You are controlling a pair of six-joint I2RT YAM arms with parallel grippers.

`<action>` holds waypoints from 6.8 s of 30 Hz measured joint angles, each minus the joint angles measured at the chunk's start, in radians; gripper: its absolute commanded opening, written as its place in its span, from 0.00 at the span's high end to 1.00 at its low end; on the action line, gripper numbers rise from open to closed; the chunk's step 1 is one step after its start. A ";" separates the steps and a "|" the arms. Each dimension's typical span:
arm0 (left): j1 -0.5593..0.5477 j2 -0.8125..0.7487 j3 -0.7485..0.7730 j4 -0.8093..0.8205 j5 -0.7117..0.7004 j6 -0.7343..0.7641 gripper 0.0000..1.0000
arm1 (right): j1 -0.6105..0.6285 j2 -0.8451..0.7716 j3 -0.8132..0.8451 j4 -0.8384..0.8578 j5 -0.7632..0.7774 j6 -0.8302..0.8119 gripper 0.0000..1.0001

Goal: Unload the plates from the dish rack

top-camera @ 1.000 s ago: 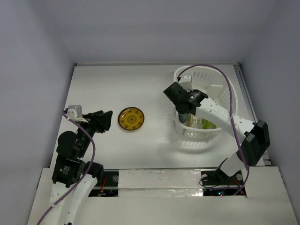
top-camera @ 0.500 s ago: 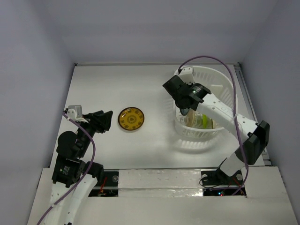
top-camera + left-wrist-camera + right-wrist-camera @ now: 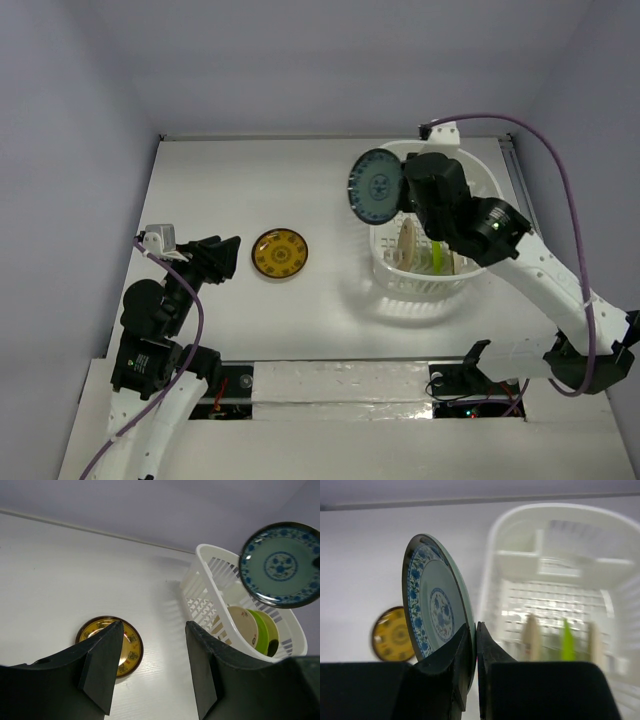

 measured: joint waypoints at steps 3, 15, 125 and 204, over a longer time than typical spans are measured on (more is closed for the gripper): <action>0.000 0.002 0.000 0.000 0.000 0.000 0.51 | 0.014 0.050 -0.064 0.171 -0.153 0.013 1.00; 0.000 0.002 0.000 0.000 0.000 0.000 0.51 | 0.037 0.553 -0.075 0.468 -0.480 0.115 1.00; 0.003 -0.042 0.000 0.001 0.053 0.000 0.62 | -0.445 0.293 0.219 -0.512 0.023 0.045 1.00; 0.051 -0.021 0.000 -0.029 -0.066 -0.030 0.63 | -0.201 -0.016 -0.372 -0.120 -0.109 0.197 0.33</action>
